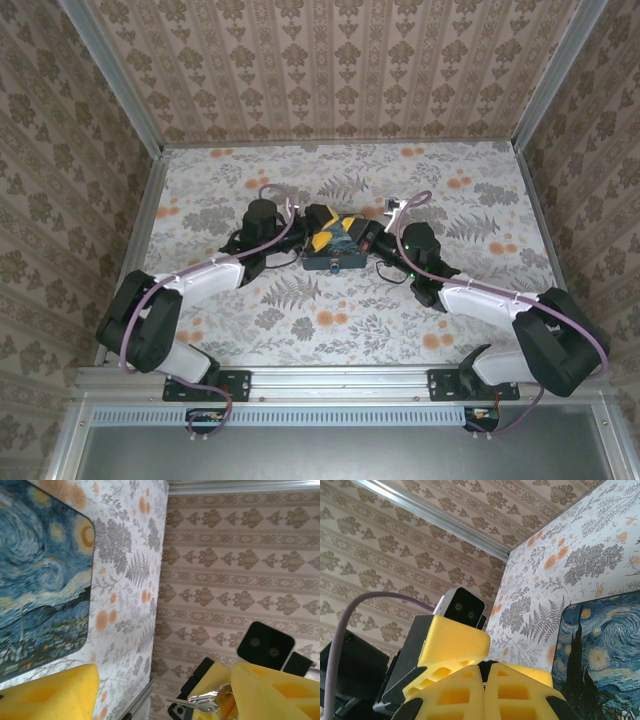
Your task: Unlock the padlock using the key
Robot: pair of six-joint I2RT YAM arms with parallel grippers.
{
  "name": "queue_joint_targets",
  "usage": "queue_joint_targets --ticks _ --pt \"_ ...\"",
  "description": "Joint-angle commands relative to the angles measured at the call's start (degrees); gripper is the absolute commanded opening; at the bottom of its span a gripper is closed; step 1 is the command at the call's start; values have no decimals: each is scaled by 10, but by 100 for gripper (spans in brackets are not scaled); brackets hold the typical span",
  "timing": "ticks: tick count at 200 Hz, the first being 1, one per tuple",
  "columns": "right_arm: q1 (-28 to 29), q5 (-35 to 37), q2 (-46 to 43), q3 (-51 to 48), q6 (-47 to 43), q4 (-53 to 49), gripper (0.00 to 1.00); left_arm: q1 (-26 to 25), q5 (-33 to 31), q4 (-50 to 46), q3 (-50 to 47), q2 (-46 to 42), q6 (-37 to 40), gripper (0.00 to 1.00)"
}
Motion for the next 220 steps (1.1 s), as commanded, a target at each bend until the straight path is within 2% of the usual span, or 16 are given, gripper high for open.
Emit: queue_joint_targets --ticks 1,74,154,220 --pt "3 16 13 -7 33 56 0 -8 -20 107 -10 20 -60 67" --pt "5 24 49 -10 51 95 0 -34 -39 223 -7 79 -126 49" --pt "4 32 60 -21 52 107 0 -37 -48 220 -7 81 -123 28" --pt "4 34 58 -25 52 106 0 -37 -50 210 -9 79 -117 18"
